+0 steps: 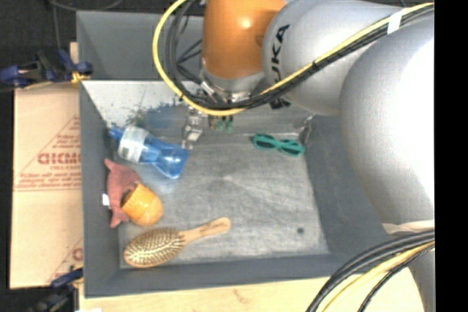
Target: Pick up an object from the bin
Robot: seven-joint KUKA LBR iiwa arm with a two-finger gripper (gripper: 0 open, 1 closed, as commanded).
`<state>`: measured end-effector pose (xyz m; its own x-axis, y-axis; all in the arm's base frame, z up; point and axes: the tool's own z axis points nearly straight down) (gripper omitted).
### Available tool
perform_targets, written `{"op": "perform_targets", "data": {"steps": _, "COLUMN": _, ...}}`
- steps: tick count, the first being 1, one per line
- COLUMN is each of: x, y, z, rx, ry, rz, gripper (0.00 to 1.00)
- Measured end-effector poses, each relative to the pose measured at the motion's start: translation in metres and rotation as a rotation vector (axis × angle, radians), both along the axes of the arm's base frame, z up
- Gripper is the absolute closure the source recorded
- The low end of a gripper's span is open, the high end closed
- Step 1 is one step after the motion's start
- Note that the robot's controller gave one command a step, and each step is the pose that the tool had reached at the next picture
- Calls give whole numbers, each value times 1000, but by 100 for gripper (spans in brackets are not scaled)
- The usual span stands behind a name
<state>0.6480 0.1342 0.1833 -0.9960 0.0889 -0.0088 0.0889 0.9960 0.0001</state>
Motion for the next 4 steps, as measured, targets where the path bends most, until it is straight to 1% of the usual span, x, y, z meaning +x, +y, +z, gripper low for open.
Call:
{"op": "perform_targets", "data": {"steps": 1, "x": -3, "y": -4, "z": 28, "rx": -2, "ry": 9, "rz": 101, "gripper": 100}}
{"op": "perform_targets", "data": {"steps": 2, "x": -9, "y": 13, "z": -49, "rx": -2, "ry": 11, "rz": 239, "gripper": 0}}
{"op": "perform_targets", "data": {"steps": 3, "x": -7, "y": 13, "z": -46, "rx": -1, "ry": 5, "rz": 239, "gripper": 0}}
{"op": "perform_targets", "data": {"steps": 4, "x": -2, "y": 19, "z": -75, "rx": -2, "ry": -1, "rz": 289, "gripper": 0}}
